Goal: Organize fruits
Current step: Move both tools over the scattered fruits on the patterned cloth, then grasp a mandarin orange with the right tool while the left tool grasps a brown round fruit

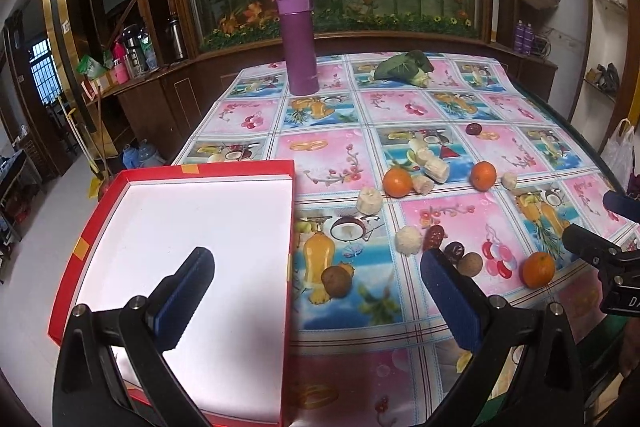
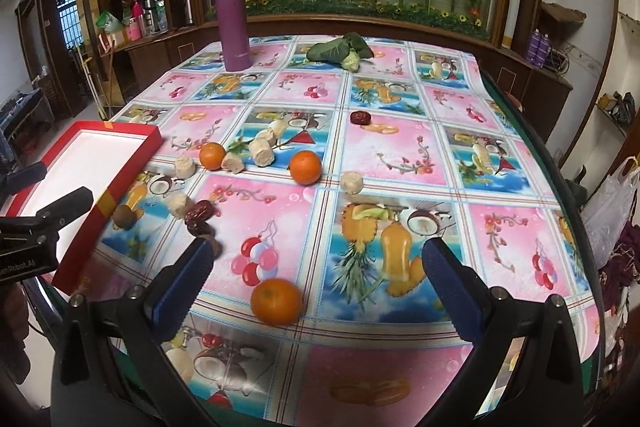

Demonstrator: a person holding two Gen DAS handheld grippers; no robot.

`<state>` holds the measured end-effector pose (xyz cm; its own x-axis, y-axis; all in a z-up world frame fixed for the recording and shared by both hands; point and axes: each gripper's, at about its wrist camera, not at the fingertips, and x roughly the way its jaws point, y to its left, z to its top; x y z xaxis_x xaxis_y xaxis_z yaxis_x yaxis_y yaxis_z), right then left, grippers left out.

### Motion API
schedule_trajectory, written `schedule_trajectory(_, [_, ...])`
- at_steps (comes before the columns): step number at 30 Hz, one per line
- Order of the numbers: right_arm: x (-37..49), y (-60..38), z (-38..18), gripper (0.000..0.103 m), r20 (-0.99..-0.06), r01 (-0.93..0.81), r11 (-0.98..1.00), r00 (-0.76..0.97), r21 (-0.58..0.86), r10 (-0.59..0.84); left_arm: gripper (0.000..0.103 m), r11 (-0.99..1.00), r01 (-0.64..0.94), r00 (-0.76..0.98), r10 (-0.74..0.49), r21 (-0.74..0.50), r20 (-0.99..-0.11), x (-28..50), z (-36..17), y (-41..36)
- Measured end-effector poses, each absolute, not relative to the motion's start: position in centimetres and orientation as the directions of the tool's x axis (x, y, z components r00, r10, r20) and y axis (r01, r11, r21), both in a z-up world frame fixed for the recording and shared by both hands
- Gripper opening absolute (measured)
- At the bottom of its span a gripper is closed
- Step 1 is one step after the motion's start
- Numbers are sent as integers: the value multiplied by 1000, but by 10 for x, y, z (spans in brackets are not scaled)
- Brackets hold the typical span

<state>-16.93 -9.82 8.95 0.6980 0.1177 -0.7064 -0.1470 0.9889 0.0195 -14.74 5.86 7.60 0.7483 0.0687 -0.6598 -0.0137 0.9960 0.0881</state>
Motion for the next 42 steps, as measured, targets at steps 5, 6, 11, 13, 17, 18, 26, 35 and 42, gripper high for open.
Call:
schedule_trajectory(5, [-169,-99,87,103,-714,-147,989,689,29,123,103,996,-25,744,77,88,-663,-147,75,61])
schedule_trajectory(6, [-169,-99,87,103,-714,-148,989,688,31,125,103,996,-24,743,76,87,-665,-147,75,62])
schedule_trajectory(11, [-169,-97,82,103,-723,-154,988,680,26,125,103,996,-26,735,74,81,-674,-147,73,65])
schedule_trajectory(13, [-170,-98,80,103,-726,-159,987,675,31,131,103,997,-22,733,69,78,-677,-148,73,68])
schedule_trajectory(17, [-172,-102,73,103,-740,-162,986,660,34,134,103,997,-14,731,59,72,-680,-152,70,77])
schedule_trajectory(18, [-173,-104,69,103,-745,-162,986,654,36,135,103,998,-14,727,56,68,-684,-153,69,80])
schedule_trajectory(26, [-172,-107,57,100,-757,-166,983,632,75,165,103,997,30,698,29,69,-716,-162,58,84])
schedule_trajectory(35, [-171,-95,47,85,-770,-224,970,601,94,214,100,995,81,696,-13,60,-718,-156,60,77])
schedule_trajectory(42, [-168,-97,40,72,-783,-223,965,570,141,247,77,979,185,674,-62,88,-736,-141,60,66])
